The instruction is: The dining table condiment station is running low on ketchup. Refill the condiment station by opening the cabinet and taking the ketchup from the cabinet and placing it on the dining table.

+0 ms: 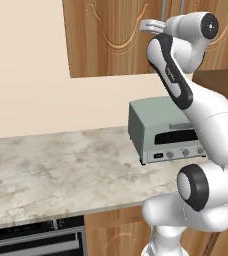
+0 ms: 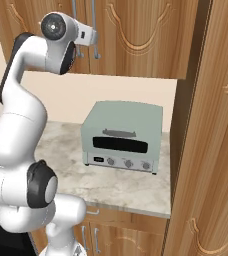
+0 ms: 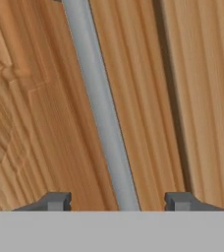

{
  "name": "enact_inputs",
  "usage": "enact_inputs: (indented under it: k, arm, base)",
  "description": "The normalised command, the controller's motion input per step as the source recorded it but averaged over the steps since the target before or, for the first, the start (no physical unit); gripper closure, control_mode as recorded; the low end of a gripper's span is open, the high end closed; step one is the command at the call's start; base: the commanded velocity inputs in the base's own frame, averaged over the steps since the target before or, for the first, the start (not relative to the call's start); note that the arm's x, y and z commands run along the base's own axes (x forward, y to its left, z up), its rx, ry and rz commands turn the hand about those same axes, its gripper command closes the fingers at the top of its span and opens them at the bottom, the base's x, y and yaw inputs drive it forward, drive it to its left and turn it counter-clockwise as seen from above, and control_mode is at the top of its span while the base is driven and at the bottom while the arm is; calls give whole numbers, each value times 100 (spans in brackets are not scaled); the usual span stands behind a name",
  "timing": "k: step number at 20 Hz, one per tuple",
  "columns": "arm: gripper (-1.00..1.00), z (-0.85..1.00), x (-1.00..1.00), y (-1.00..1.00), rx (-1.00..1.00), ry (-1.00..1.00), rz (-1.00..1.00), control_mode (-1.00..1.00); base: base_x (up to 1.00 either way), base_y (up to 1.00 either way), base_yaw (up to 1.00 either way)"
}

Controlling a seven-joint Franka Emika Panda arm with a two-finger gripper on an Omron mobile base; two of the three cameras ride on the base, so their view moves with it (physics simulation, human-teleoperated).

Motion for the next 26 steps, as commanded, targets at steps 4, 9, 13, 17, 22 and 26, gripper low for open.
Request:
enact_inputs:
  k: [4,9,13,17,22,26]
  arm:
    - [100,-1,37,0,1,5,6,-100]
    - [100,0,34,4,0,0,4,-100]
    - [100,-2,40,25,-1,-12,2,-100]
    - [100,-9,40,35,-1,-12,0,-100]
    - [100,-11,32,15,0,0,0,-100]
    - [100,-6,6,13,-3,0,0,-100]
  base:
    - [0,0,0]
    - [0,0,0]
    - [0,0,0]
    - [0,0,0]
    - [0,0,0]
    - [0,0,0]
